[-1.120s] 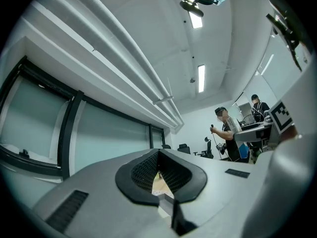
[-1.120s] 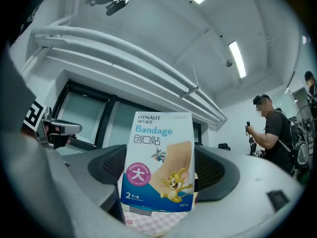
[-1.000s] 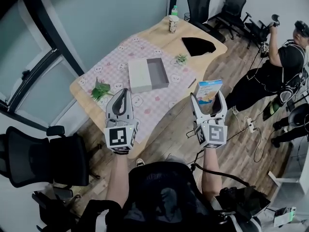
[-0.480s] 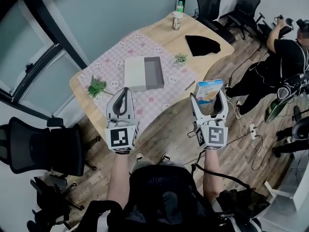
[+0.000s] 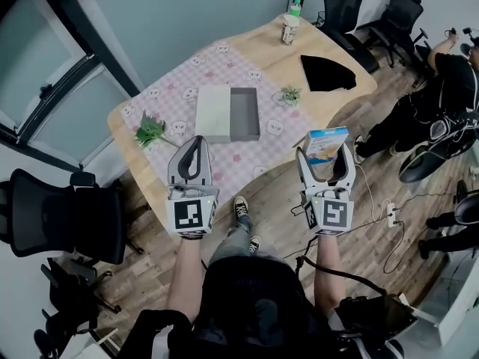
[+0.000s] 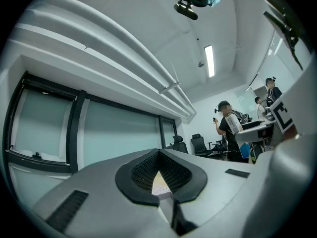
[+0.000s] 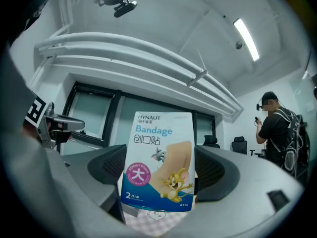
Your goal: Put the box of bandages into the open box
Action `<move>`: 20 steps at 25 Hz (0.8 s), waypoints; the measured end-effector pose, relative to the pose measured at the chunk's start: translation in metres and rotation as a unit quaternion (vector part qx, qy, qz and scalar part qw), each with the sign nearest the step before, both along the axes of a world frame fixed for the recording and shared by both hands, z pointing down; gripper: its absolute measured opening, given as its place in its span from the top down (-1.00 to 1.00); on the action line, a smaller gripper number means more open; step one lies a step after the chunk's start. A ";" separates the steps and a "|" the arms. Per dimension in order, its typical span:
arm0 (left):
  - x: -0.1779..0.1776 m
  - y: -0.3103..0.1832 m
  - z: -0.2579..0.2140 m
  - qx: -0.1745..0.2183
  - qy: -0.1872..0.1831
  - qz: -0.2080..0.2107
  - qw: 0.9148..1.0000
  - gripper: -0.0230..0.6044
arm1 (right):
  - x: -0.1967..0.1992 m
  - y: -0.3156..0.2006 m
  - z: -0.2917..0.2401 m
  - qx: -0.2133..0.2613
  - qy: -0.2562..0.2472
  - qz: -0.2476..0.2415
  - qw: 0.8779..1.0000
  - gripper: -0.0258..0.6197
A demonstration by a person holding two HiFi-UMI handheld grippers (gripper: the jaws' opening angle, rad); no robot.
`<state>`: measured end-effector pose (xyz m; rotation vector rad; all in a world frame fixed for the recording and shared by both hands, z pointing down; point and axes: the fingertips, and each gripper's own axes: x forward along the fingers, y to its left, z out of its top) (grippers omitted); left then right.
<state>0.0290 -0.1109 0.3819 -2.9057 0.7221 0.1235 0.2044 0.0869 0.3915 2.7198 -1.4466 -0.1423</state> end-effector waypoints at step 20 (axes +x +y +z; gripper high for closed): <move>0.024 -0.162 0.007 -0.011 0.009 -0.167 0.986 0.92 | 0.087 -0.229 -0.002 -0.027 0.024 -0.149 0.988 -0.42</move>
